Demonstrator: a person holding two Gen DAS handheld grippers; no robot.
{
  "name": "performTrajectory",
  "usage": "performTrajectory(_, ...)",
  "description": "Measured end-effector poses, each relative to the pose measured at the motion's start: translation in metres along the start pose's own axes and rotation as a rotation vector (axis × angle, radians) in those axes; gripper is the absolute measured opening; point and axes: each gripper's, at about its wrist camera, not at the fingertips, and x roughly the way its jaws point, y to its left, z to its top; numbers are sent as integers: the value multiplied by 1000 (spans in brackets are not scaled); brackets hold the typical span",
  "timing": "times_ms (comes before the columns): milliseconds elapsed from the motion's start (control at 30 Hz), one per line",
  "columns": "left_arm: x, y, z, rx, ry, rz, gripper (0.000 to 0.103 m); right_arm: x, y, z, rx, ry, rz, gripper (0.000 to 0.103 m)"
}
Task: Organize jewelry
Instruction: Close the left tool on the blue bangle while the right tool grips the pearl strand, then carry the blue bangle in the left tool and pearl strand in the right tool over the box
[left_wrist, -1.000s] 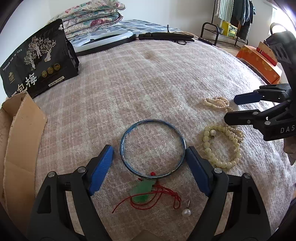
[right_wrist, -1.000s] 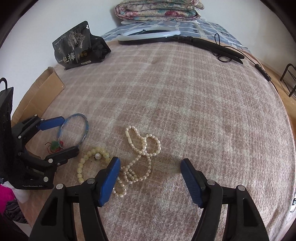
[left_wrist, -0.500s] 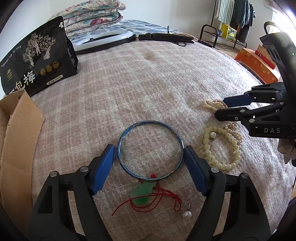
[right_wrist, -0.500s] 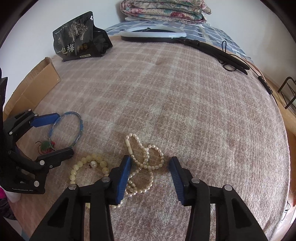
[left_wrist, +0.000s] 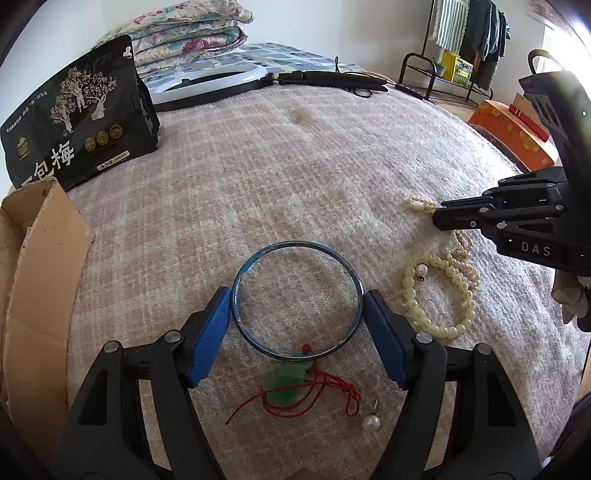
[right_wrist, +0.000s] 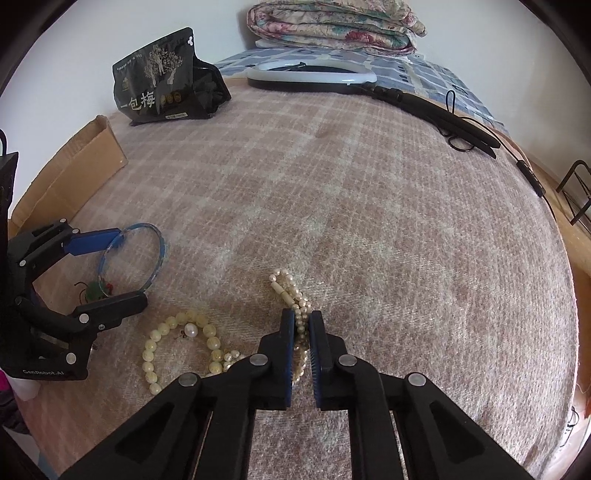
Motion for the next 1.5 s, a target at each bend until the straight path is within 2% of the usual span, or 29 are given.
performTrajectory(167, -6, 3, 1, -12, -13, 9, 74, -7, -3, 0, 21, -13, 26, 4)
performTrajectory(567, -37, 9, 9, -46, -66, 20, 74, -47, 2, 5, 11, -88, 29, 3)
performTrajectory(867, -75, 13, 13, -67, -118, 24, 74, -93, 8, 12, 14, -171, 22, 1)
performTrajectory(1133, -106, 18, 13, -84, -144, 38, 74, -117, 12, 16, 26, -215, 24, 1)
performTrajectory(1500, -162, 38, 12, -120, -199, 75, 74, -164, 43, 40, 6, -327, 70, 1)
